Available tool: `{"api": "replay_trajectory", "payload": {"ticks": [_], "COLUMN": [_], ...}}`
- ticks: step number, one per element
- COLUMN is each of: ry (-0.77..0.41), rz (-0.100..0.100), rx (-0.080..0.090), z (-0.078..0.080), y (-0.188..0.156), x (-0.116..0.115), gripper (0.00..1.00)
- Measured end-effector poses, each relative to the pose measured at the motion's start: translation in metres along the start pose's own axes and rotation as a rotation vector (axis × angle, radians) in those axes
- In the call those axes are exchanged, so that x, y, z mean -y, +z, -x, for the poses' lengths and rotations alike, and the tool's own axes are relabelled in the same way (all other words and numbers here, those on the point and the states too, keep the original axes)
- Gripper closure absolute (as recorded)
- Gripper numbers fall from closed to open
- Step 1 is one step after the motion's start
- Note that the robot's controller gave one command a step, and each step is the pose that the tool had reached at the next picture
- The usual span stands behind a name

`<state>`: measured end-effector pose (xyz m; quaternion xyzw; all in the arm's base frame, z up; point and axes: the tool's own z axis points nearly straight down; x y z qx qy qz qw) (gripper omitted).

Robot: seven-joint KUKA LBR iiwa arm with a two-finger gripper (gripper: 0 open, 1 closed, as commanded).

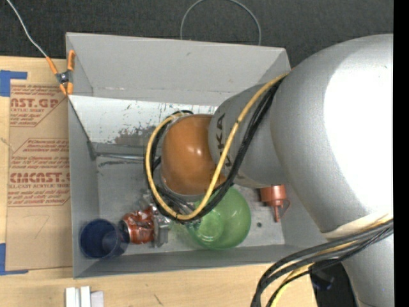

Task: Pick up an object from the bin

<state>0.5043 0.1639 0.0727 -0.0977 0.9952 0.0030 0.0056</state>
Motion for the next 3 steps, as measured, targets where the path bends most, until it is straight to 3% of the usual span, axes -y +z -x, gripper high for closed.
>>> {"api": "replay_trajectory", "payload": {"ticks": [2, 3], "ry": [0.002, -0.009], "rz": [0.002, 0.0], "rx": [0.009, 0.003], "z": [-0.003, -0.007], "y": [0.0, -0.016], "x": [0.002, 0.012], "gripper": [1.0, 1.0]}}
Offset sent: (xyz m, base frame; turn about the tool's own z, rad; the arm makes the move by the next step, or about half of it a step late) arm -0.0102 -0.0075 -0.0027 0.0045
